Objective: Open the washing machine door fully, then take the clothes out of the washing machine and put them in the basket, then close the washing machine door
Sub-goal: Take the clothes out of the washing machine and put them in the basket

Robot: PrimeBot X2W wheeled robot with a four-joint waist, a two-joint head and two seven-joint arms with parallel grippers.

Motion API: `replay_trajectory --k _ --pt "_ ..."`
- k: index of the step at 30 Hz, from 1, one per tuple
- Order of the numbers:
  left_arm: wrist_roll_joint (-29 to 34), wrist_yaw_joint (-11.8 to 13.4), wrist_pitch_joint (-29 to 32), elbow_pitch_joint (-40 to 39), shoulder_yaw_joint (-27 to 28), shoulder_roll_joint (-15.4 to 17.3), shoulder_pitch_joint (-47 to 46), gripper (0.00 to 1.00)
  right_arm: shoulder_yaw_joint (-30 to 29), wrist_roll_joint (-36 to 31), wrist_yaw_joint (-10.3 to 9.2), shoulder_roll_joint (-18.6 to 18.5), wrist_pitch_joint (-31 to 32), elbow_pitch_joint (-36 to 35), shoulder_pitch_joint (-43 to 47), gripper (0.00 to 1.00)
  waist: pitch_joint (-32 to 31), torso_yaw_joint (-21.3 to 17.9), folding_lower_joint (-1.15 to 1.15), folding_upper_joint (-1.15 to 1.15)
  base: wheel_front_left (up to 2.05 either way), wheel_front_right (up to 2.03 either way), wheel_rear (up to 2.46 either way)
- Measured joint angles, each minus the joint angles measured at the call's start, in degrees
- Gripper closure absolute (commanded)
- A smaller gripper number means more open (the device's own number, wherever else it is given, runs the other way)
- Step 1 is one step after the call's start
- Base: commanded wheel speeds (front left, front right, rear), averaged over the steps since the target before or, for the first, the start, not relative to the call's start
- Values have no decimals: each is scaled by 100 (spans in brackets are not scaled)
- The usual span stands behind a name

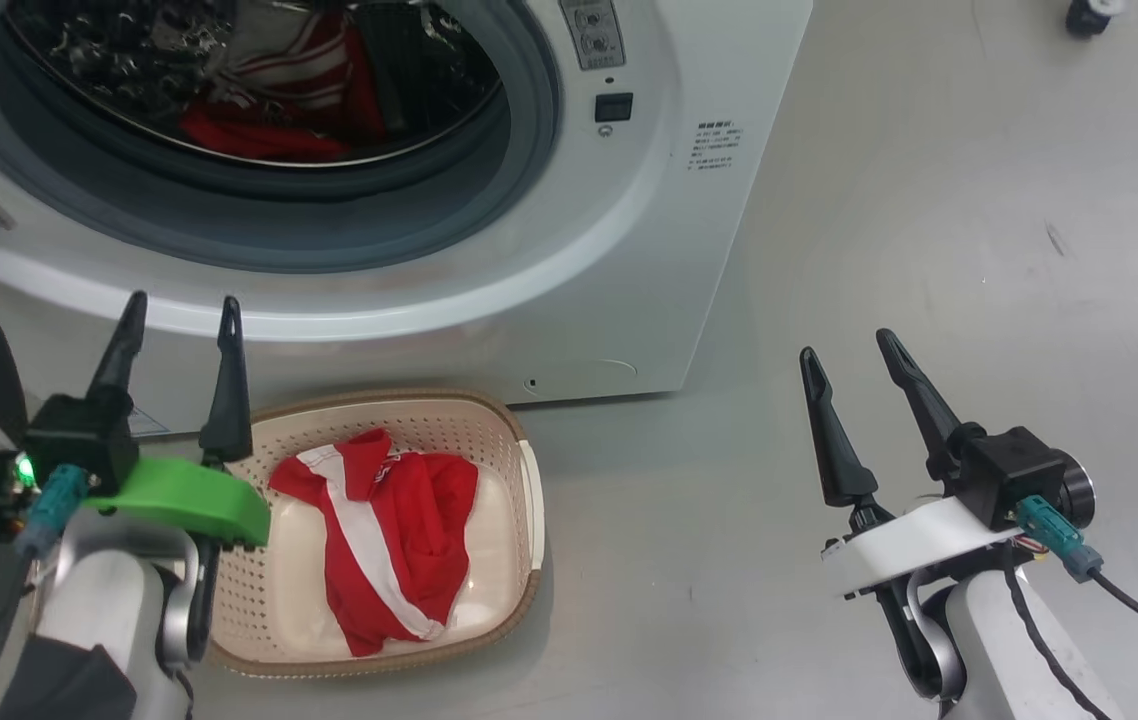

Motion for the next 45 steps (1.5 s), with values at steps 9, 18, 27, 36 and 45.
replay_trajectory --k 9,18,27,36,45 --pt "-40 131 -34 -197 -1 -145 984 0 -77 -9 33 -59 0 108 404 0 -620 174 0 0 0 0 0" --pt "54 158 -51 -388 -34 -185 1702 0 -205 -8 32 -66 0 110 786 0 -1092 291 0 0 0 0 0" --pt "114 205 -52 -709 -55 -191 2302 0 -254 -8 -1 -37 0 45 1200 0 -1426 314 0 0 0 0 0" --pt "163 207 -51 -956 -38 -192 2521 0 -261 -7 -1 -14 0 -56 1309 0 -1437 250 0 0 0 0 0" --pt "212 214 -33 -1188 -24 -200 2641 0 -267 -8 0 -1 0 -133 1359 0 -1386 220 0 0 0 0 0"
